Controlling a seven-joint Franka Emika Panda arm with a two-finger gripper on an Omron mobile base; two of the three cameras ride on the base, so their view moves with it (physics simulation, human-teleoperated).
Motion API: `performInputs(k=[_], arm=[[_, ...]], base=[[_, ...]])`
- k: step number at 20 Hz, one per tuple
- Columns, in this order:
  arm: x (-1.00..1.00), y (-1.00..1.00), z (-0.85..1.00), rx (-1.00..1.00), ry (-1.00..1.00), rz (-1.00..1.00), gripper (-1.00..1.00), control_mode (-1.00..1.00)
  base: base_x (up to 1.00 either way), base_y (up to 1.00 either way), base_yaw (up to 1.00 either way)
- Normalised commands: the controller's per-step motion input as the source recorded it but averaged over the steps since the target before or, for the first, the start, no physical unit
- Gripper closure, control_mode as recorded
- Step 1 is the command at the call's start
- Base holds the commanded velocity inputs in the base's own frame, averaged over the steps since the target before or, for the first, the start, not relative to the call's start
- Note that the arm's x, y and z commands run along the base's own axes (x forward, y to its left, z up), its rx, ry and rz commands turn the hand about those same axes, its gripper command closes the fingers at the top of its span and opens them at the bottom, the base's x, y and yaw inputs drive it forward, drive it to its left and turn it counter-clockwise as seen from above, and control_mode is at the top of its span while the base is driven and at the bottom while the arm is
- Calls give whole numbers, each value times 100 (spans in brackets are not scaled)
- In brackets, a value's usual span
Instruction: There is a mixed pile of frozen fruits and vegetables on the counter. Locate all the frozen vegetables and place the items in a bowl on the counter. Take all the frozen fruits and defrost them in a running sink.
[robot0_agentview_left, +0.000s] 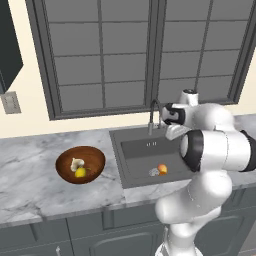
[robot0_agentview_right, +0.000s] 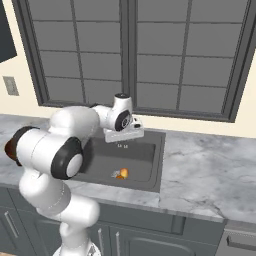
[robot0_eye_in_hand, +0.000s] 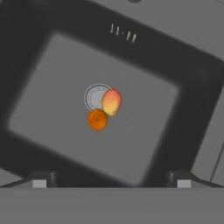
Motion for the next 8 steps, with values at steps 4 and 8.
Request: performInputs(k=[4,8], arm=[[-35,0,59,0,-8,0,-100,-100],[-41,0,55,0,-8,0,-100,-100]], base=[[0,0,0],[0,0,0]])
